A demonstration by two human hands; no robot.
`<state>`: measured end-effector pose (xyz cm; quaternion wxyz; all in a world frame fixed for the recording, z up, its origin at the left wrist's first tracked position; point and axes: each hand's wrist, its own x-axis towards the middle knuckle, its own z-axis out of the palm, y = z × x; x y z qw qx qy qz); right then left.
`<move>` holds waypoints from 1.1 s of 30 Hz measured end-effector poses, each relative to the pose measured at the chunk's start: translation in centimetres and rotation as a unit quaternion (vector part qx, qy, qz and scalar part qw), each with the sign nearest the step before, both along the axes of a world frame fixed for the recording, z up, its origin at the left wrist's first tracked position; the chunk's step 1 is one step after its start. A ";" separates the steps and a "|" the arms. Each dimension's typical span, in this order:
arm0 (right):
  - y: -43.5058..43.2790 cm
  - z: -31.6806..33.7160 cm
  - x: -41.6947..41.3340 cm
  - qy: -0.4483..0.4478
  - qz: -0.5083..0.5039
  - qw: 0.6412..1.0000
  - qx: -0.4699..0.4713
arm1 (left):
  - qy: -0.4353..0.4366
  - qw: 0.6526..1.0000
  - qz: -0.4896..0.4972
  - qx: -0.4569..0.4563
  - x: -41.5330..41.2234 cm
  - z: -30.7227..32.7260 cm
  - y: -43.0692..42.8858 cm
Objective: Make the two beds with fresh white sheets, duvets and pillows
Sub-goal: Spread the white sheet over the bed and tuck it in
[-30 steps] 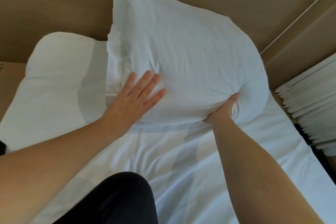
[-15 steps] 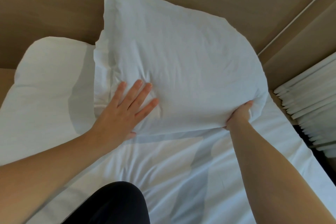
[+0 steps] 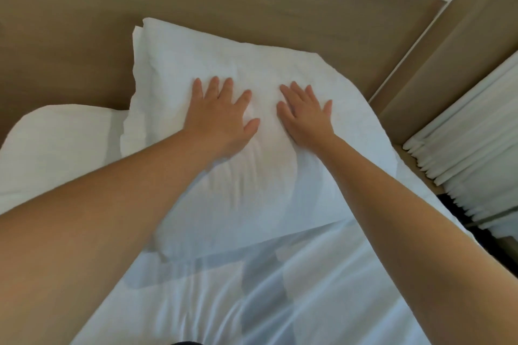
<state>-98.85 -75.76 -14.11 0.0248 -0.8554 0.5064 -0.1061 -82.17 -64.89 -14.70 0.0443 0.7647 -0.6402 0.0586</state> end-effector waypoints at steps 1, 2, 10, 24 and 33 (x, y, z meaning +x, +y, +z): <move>-0.8 0.2 0.8 0.015 0.002 1.000 0.005 | 0.008 1.000 0.020 0.006 0.8 0.1 -0.8; -1.6 -0.1 1.4 0.030 -0.003 0.999 0.009 | 0.016 0.999 0.041 0.010 1.6 0.0 -1.4; -2.9 -6.4 2.5 0.153 -0.022 0.985 0.083 | 0.082 0.987 0.061 0.123 3.4 -5.7 -3.2; -4.9 -1.3 4.6 0.120 -0.054 0.990 0.049 | 0.009 0.997 0.051 0.054 6.6 -0.9 -4.8; -15.8 -3.3 9.0 0.102 -0.057 0.993 -0.005 | 0.008 1.000 0.019 0.013 14.3 -3.5 -14.8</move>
